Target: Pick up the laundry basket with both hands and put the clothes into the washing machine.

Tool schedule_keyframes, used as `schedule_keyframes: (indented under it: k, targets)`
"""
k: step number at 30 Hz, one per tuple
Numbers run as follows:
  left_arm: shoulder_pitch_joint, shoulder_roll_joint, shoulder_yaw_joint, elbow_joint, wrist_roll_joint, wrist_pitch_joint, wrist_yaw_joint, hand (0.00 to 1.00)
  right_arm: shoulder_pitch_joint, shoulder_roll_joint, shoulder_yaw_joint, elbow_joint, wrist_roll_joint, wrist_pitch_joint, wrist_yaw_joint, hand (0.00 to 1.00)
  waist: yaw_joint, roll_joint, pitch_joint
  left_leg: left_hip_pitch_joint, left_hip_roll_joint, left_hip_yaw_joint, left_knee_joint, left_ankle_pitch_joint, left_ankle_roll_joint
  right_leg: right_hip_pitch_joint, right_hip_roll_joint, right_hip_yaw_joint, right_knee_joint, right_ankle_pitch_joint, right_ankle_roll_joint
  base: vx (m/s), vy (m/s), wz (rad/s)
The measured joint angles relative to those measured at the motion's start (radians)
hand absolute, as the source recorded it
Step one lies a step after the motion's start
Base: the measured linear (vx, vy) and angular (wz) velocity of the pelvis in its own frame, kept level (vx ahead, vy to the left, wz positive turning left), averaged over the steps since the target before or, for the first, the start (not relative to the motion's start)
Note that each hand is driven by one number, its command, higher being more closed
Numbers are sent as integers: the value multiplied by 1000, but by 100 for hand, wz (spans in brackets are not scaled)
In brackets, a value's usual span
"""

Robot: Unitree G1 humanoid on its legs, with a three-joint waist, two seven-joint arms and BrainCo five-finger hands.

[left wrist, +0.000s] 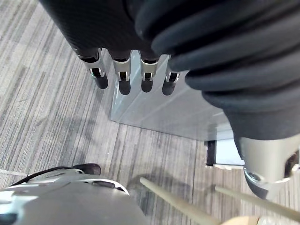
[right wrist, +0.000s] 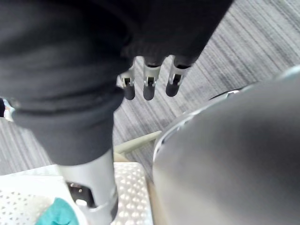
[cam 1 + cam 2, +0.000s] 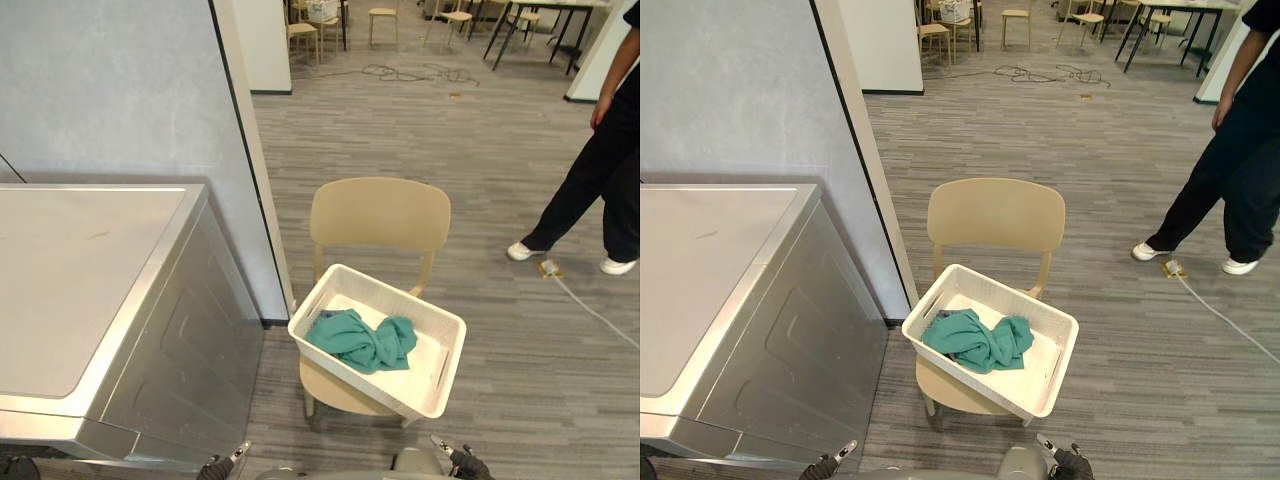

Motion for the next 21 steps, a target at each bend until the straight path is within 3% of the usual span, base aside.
schedule_keyframes:
  k: [2,3,4,5,6,7,8,10,12,14,18,21]
  targets:
    - [-28,-18,0,-4,-3,-5,2,0,33,1,-58,28,1,10,-1,0,-6,-2,-3,-6,24,-51,-5,3,-31,73,20,15,-318,9,7,187,-305,60]
    - [-31,-24,1,-4,-5,-9,2,0,41,3,-71,38,2,13,-1,0,-7,-11,-5,-14,22,-63,-8,4,-45,100,22,33,-409,43,23,142,-376,64]
    - [-31,-24,7,3,-12,-12,1,0,47,6,-128,71,3,14,0,0,-16,-40,-20,-14,15,-88,-28,-3,-78,150,20,45,-511,35,45,146,-386,49]
    - [-32,-49,10,5,-11,-12,-1,0,38,-3,-190,96,7,13,-1,0,-21,-9,-21,-1,44,-103,-56,10,-97,183,50,25,-566,7,27,137,-368,36]
    - [-28,-59,12,5,-10,-12,-4,0,38,-12,-218,102,10,14,-1,0,-22,0,-25,7,59,-103,-71,15,-104,184,69,18,-583,8,18,196,-309,-2]
    - [-15,-80,33,12,-5,-12,-5,0,35,-35,-255,105,11,14,0,0,-21,42,-39,23,93,-102,-102,34,-126,192,108,7,-601,15,6,193,-256,-16]
    - [-3,-94,63,26,-1,-10,-5,0,34,-56,-277,104,11,15,0,0,-24,67,-39,45,119,-99,-122,39,-133,216,136,2,-616,14,-6,191,-230,-13]
    - [6,-105,121,41,-1,-10,-5,0,34,-70,-290,88,35,15,-2,0,-28,73,-44,56,135,-96,-120,41,-131,242,157,-15,-626,11,-11,127,-159,9]
    - [6,-106,140,43,0,-8,-5,0,42,-65,-242,-52,76,16,-13,0,-28,70,-46,52,135,-90,-123,41,-130,247,159,-18,-642,15,-16,68,-72,6]
    - [13,-104,167,35,3,-8,-2,0,88,-44,-131,-388,113,4,-49,0,-30,62,-51,41,122,-66,-124,41,-131,225,151,6,-650,26,-16,-12,44,-21]
    - [32,-113,159,-16,26,-8,17,0,104,13,-93,-817,103,-70,-148,0,-30,42,-68,-7,111,-62,-120,42,-132,199,137,2,-684,47,-8,-40,31,2]
    - [33,-112,126,-24,42,-9,28,0,91,34,-72,-1028,53,-104,-204,0,-30,43,-71,-22,103,-69,-120,46,-132,199,128,-10,-703,60,-4,2,27,11]
